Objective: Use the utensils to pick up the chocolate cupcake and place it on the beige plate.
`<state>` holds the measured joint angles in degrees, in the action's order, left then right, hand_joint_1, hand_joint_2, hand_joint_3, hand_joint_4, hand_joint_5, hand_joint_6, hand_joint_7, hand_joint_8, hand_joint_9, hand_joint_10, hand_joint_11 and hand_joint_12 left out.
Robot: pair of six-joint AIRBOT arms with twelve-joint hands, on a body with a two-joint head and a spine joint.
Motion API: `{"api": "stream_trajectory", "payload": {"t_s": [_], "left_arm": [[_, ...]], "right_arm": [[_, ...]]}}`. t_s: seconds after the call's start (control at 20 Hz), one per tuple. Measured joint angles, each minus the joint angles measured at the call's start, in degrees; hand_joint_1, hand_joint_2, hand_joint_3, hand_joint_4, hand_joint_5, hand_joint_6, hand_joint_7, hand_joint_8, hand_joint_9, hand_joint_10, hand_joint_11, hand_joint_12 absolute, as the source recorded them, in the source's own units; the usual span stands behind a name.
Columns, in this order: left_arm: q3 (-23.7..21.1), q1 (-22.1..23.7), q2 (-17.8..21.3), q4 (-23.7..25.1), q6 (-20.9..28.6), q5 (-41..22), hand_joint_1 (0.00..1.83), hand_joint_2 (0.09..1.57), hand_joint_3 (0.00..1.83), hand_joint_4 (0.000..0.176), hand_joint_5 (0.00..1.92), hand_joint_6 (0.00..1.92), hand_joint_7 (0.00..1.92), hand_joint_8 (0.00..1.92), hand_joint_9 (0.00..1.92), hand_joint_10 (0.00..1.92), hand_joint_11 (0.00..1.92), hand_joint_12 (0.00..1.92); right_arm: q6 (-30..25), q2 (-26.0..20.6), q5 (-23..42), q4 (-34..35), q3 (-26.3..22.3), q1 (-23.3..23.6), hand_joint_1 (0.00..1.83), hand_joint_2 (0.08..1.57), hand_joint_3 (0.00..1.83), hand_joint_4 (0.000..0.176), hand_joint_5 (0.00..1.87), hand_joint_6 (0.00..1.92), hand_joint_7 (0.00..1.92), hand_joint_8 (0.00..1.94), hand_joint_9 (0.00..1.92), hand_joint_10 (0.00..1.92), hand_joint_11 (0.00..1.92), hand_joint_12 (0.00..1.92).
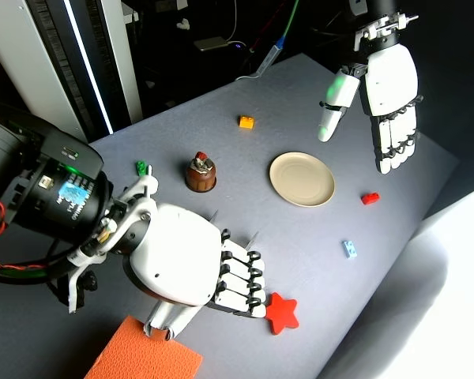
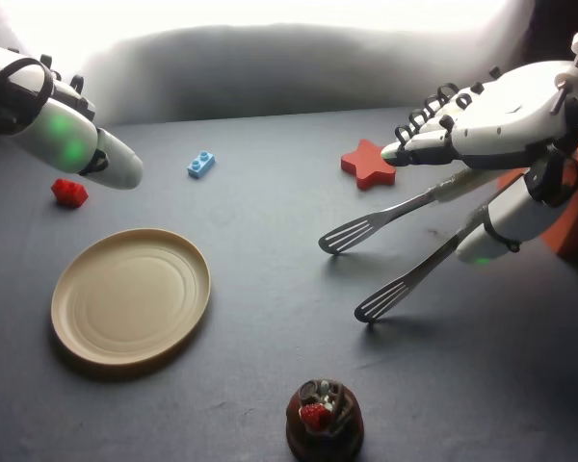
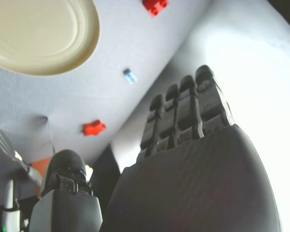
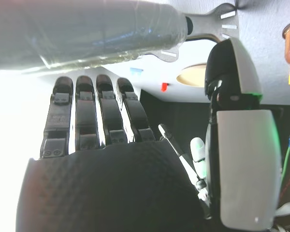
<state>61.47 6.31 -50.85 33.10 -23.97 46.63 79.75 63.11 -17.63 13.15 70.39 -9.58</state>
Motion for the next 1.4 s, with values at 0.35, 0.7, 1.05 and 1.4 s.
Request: {"api": "stream_trajectory", "payload": {"t_s": [0.35, 0.7, 1.05, 1.4], "left_arm": [[0.0, 0.0, 0.0, -0.5, 0.0, 0.0, 0.03, 1.09, 0.0, 0.0, 0.0, 0.0, 0.01, 0.0, 0.01, 0.0, 0.0, 0.0], [0.0, 0.0, 0.0, -0.5, 0.0, 0.1, 0.01, 1.09, 0.0, 0.0, 0.0, 0.0, 0.02, 0.0, 0.03, 0.01, 0.01, 0.01], [0.0, 0.0, 0.0, -0.6, 0.0, 0.2, 0.01, 1.09, 0.0, 0.0, 0.0, 0.0, 0.01, 0.0, 0.02, 0.01, 0.01, 0.0], [0.0, 0.0, 0.0, -0.6, 0.0, 0.2, 0.0, 1.09, 0.0, 0.0, 0.0, 0.0, 0.0, 0.0, 0.0, 0.0, 0.01, 0.0]], "right_arm": [[0.0, 2.1, -0.5, -1.5, 4.0, -2.1, 0.59, 1.0, 0.0, 0.0, 0.0, 0.0, 0.0, 0.0, 0.0, 0.0, 0.0, 0.0], [0.2, 3.2, 1.3, -2.1, 4.8, -3.9, 0.6, 1.02, 0.01, 0.0, 0.0, 0.0, 0.0, 0.0, 0.0, 0.0, 0.0, 0.0], [0.3, 4.0, 2.1, -2.0, 5.7, -4.6, 0.58, 1.04, 0.01, 0.0, 0.0, 0.0, 0.0, 0.0, 0.0, 0.0, 0.0, 0.0], [0.3, 4.4, 2.9, -2.0, 6.0, -5.3, 0.71, 1.08, 0.02, 0.0, 0.0, 0.0, 0.0, 0.0, 0.0, 0.0, 0.0, 0.0]]}}
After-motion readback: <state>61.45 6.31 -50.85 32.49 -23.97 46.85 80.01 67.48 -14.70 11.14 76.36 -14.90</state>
